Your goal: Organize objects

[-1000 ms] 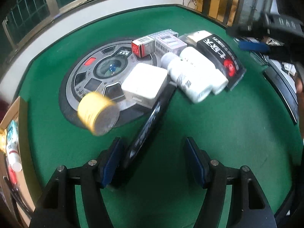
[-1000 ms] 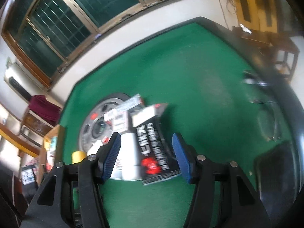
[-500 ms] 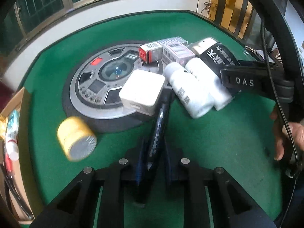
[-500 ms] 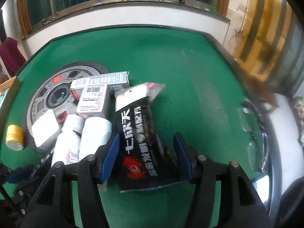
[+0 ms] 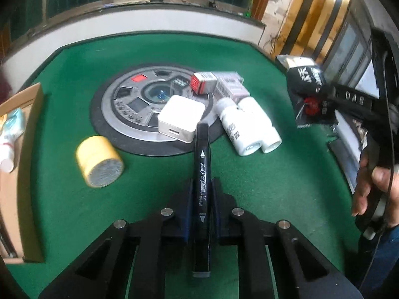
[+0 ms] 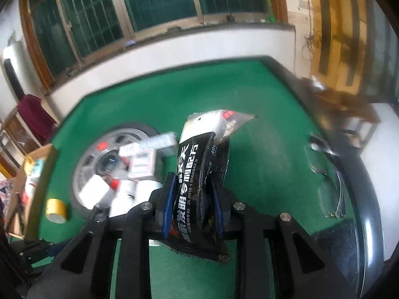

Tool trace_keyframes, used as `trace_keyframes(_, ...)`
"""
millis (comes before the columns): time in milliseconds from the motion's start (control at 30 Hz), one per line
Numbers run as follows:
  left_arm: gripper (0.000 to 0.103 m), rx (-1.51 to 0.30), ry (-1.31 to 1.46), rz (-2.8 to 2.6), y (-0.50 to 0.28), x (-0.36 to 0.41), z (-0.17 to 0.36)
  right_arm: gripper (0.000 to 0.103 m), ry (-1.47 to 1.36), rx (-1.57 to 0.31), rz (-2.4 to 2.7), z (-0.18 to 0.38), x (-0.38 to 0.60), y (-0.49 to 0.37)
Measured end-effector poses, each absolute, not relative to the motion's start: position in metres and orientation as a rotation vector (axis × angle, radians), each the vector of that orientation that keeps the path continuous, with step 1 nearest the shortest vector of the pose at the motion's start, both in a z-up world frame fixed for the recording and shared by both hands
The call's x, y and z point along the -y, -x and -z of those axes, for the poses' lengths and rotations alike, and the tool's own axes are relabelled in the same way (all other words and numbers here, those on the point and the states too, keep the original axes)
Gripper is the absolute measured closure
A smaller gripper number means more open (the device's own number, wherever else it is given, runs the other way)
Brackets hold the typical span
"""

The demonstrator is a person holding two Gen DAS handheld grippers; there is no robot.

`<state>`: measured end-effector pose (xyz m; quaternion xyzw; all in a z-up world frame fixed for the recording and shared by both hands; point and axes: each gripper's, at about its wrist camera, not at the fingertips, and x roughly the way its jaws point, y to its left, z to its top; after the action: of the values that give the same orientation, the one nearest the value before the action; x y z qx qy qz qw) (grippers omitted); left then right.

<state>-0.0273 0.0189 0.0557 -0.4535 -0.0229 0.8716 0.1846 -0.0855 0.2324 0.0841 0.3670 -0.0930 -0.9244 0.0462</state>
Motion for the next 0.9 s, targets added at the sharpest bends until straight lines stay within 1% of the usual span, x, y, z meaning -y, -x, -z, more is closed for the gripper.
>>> trace_keyframes(367,0.091,0.204,1.172,-2.571,0.009,0.038,-0.087,0.079,-0.988,0.235,2.65,-0.089,-0.175,0.067)
trace_keyframes(500,0.091,0.25,1.137,-2.632,-0.004,0.069,-0.094,0.079,-0.962,0.258,2.53,-0.089,-0.154,0.057)
trace_keyframes(900,0.091,0.363,1.033,-2.86,-0.03,0.152,-0.109,0.079,-0.965,0.187,2.276,-0.082,-0.06,0.036)
